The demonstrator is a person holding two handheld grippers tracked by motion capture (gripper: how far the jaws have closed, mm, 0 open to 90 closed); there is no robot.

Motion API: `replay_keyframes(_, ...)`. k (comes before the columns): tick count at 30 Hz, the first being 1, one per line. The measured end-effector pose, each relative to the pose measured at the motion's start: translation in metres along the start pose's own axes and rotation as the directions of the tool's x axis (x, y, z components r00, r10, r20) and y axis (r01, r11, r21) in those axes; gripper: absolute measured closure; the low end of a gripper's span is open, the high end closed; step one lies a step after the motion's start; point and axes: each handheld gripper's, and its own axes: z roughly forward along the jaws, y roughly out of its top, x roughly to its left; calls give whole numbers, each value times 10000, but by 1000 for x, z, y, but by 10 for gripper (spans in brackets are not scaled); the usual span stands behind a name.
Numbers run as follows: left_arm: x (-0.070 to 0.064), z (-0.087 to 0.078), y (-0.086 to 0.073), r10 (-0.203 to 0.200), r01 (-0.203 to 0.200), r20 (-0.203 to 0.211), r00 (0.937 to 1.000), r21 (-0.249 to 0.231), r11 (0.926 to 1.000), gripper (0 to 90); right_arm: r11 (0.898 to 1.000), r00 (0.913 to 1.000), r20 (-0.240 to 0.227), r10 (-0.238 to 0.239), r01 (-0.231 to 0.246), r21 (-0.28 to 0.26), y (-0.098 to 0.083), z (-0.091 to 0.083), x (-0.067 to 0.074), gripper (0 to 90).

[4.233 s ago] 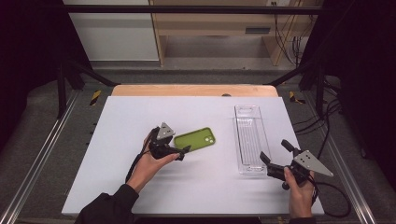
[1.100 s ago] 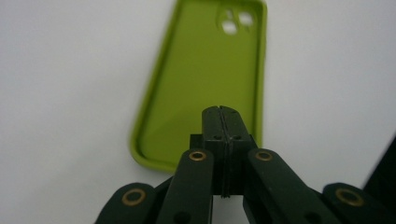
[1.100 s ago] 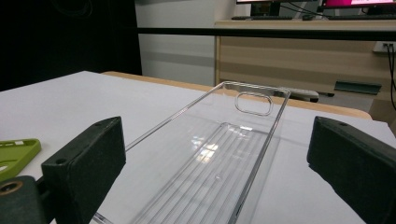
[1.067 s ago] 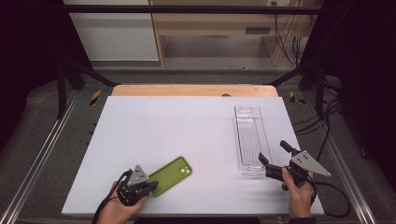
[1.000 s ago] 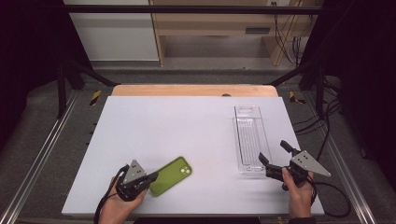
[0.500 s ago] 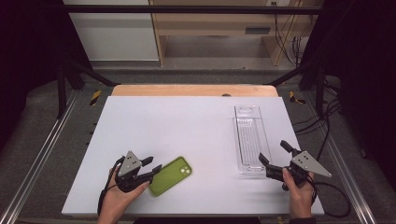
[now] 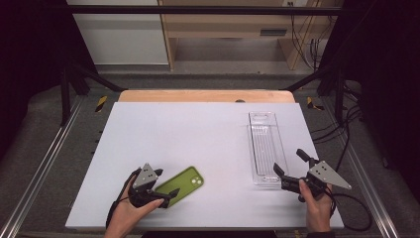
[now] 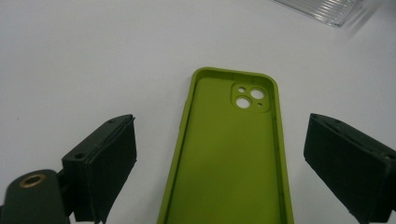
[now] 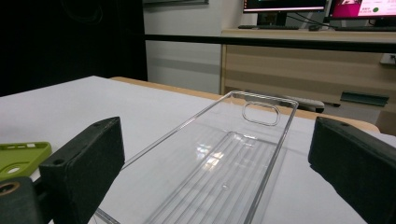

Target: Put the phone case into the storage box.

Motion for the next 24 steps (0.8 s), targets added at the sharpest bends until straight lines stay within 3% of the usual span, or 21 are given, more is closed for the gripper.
replay_keyframes(12, 2, 6, -6, 23, -24, 16, 10000, 798, 9968, 64, 9996, 9994, -188, -299, 299, 14, 0, 2, 5, 40)
replay_keyframes(17, 2, 8, -7, -27, -1, 262, 9997, 1075, 9942, 66, 9996, 9994, -194, -296, 297, 33, 0, 1, 4, 40)
replay_keyframes(24, 3, 13, -13, -58, -5, 369, 9993, 1697, 9855, 69, 9993, 9993, -187, -336, 339, 133, 0, 2, 5, 41)
